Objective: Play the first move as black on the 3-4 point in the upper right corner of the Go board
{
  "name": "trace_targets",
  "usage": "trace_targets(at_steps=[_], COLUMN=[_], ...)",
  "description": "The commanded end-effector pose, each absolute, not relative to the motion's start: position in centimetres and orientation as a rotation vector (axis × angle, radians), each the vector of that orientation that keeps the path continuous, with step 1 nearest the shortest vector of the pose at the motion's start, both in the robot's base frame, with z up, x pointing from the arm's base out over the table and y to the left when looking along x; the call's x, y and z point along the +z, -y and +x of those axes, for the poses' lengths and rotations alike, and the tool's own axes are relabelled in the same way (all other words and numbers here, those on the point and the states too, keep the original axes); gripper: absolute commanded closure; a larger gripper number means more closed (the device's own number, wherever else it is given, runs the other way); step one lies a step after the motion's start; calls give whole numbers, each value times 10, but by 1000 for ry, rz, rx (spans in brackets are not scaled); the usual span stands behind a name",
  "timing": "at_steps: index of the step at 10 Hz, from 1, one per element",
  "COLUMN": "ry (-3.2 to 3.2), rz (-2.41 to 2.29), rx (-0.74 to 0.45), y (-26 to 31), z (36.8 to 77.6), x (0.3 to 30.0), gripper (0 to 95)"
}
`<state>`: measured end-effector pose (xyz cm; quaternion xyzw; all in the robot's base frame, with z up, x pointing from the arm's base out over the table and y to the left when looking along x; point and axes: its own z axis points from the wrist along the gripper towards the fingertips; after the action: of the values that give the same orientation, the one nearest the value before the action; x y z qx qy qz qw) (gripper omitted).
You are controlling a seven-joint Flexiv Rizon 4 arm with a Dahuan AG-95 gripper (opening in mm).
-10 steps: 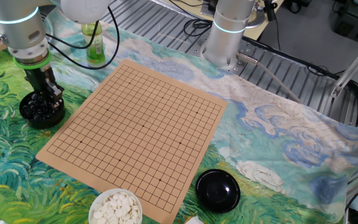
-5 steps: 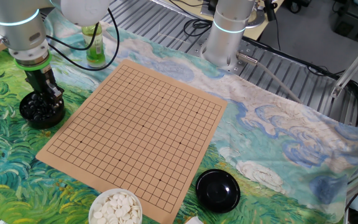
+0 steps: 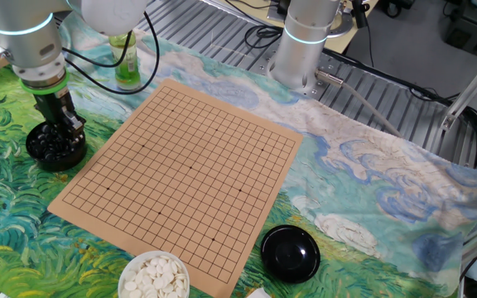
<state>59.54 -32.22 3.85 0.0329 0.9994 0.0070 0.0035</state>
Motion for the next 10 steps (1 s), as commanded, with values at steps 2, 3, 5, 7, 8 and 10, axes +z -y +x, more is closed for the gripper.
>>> trace_targets(at_steps=[2, 3, 5, 7, 8, 10], ry=[-3134, -3135, -3145, -3152, -3148, -3145], rz=[96, 94, 92, 89, 86, 78], rx=[41, 41, 35, 28, 15, -10], y=[322, 322, 322, 323, 323, 325], z=[596, 596, 596, 595, 595, 595], x=[39, 40, 53, 62, 62, 62], gripper=[950, 950, 950, 950, 950, 950])
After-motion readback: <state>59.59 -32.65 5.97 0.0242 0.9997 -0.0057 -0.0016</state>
